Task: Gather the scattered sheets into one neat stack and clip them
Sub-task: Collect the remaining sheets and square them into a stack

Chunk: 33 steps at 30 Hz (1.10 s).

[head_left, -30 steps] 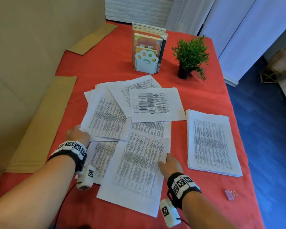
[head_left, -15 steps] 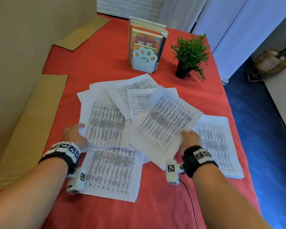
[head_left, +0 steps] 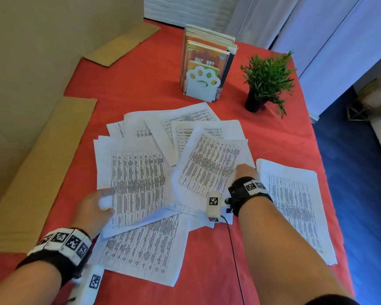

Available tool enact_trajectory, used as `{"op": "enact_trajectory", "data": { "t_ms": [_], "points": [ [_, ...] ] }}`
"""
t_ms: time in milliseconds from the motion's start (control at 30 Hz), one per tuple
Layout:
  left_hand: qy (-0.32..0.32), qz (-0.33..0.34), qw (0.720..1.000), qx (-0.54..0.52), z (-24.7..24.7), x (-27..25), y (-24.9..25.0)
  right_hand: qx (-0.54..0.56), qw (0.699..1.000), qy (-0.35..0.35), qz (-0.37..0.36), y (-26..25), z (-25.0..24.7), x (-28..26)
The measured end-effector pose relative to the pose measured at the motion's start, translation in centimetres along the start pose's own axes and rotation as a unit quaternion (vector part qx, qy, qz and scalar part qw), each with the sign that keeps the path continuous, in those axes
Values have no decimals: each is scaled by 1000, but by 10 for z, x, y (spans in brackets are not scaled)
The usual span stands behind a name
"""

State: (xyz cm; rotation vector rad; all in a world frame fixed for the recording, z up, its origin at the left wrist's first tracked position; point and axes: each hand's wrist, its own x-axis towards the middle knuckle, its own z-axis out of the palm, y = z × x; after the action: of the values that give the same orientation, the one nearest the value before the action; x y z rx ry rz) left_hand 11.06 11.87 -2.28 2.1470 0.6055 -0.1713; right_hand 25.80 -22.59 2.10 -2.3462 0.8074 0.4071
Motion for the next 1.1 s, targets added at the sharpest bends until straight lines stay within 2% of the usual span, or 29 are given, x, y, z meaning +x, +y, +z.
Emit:
{"op": "enact_trajectory", "data": {
  "t_ms": [67, 133, 233, 333, 400, 500, 567, 633, 800, 867, 967, 1000, 1100],
  "points": [
    [39, -4, 999, -24, -3, 0, -4, 7, 1000, -8, -9, 3, 4, 1],
    [94, 8, 995, -23, -9, -1, -4, 117, 993, 4, 17, 8, 11, -1],
    [172, 5, 985, 0, -23, -5, -1, 150, 987, 55, 8, 22, 19, -10],
    [235, -14, 968, -86, -34, -10, 9, 160, 984, 76, -1, 37, 20, -16],
    [249, -18, 955, -158, -36, -10, 15, 166, 983, 76, -6, 43, 19, -19],
    [204, -22, 958, -203, -29, -12, 22, 170, 983, 66, -20, 50, 21, -27],
    [164, -3, 972, -170, -20, -15, 26, 183, 981, 65, -24, 51, 26, -34],
    [117, -4, 981, -153, -11, -16, 28, 216, 975, 35, -21, 51, 36, -42],
    [-57, -20, 991, -116, 10, -12, 25, 277, 960, -37, -16, 57, 73, -47],
    [-94, -34, 987, -128, 15, -14, 29, 306, 950, -65, -11, 52, 77, -57],
    [-108, -45, 987, -115, 17, -17, 34, 351, 930, -112, -11, 45, 84, -65],
    [-99, -48, 987, -115, 17, -17, 34, 333, 935, -118, -30, 41, 84, -67],
    [-24, -57, 990, -128, 8, -16, 33, 199, 964, -84, -155, 29, 78, -64]
  ]
}}
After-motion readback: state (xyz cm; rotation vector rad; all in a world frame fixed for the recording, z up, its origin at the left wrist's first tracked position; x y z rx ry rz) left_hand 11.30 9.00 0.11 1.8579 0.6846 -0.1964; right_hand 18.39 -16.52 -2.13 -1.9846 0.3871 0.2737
